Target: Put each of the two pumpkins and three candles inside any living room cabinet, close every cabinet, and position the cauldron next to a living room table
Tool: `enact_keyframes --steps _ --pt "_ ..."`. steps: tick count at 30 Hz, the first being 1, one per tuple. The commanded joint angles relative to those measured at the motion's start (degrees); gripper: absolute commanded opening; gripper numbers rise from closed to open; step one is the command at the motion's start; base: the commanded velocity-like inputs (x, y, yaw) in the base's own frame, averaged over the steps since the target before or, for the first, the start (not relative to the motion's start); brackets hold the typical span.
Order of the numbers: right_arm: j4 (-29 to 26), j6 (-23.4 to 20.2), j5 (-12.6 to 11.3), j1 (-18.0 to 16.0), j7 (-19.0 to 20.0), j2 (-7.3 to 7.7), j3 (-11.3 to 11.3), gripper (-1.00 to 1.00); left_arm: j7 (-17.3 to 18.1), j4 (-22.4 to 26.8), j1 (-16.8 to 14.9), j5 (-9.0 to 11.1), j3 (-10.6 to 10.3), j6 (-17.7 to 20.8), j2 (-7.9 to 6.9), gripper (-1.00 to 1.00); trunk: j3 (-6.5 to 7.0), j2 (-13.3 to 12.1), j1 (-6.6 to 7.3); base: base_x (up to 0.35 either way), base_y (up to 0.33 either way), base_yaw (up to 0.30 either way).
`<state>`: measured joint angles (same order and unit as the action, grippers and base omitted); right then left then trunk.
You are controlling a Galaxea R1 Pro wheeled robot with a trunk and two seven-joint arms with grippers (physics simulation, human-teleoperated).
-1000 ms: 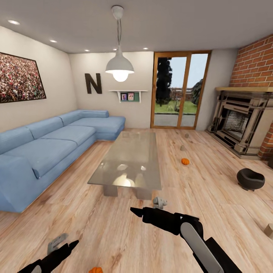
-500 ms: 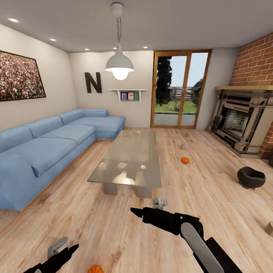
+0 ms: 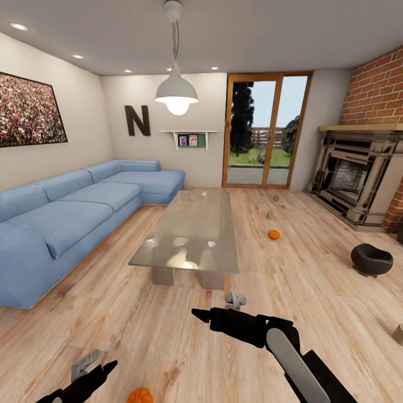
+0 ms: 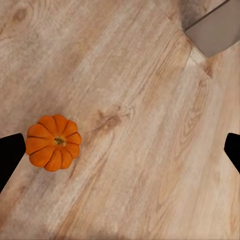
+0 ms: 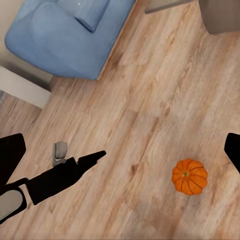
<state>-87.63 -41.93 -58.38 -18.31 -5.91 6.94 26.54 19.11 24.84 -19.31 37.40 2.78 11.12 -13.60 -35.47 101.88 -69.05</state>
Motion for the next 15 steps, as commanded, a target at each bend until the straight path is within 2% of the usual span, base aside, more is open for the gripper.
enact_keyframes --steps 1,7,15 --pt "-0.03 -0.06 -0.82 -0.06 -0.6 0.03 0.09 1.0 0.23 0.03 -0.03 0.48 0.29 0.58 0.04 1.0 -0.24 0.45 -0.22 0.0 0.0 0.0" --pt "0.27 -0.08 -2.21 -0.06 -0.6 0.08 0.14 1.0 0.23 0.03 -0.03 0.47 0.29 0.53 0.06 1.0 -1.32 2.85 -1.54 0.0 0.0 0.0" --pt "0.43 -0.08 -2.5 -0.06 -0.6 0.09 0.1 1.0 0.23 0.03 -0.03 0.47 0.29 0.52 0.06 1.0 -2.76 6.06 -3.3 0.0 0.0 0.0"
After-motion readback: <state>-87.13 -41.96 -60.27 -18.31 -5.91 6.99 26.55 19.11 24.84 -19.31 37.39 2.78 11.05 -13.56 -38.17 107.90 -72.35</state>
